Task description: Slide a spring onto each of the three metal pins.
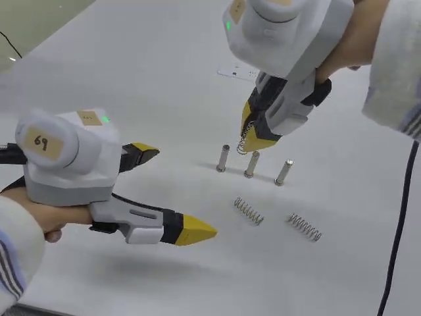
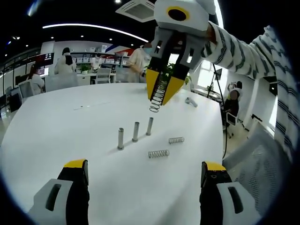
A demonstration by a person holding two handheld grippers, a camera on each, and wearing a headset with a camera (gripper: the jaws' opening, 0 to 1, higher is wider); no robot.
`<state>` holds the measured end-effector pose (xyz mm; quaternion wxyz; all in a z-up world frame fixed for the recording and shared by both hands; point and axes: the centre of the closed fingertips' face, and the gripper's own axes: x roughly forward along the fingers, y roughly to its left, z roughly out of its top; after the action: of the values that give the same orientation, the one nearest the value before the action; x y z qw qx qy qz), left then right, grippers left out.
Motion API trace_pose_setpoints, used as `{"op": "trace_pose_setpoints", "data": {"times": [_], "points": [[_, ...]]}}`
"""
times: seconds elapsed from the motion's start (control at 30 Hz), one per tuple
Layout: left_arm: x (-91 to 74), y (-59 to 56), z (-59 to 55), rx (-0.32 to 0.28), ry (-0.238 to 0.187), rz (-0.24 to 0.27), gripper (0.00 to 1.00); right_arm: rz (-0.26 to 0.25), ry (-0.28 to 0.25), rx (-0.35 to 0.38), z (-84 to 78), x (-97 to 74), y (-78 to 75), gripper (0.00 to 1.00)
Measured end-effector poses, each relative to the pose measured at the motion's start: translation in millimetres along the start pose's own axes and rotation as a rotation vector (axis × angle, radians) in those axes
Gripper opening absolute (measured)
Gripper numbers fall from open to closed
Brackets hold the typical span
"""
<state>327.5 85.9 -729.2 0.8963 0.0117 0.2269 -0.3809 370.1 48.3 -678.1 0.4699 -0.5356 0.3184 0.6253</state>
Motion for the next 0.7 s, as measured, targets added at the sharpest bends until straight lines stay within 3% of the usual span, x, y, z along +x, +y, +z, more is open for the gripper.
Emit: {"op": "trace_pose_setpoints", "data": {"times": [0.37, 0.7], "points": [[1.3, 0.3, -0.7, -0.015, -0.001, 0.001, 0.98, 0.007, 0.015, -0.007, -3.1, 18.6, -41.4, 0.08], [2.8, -5.8, -4.7, -0.034, 0.012, -0.018, 0.98, 0.028, 0.048, 0.014, -12.5, 38.4, -36.5, 0.08]]}}
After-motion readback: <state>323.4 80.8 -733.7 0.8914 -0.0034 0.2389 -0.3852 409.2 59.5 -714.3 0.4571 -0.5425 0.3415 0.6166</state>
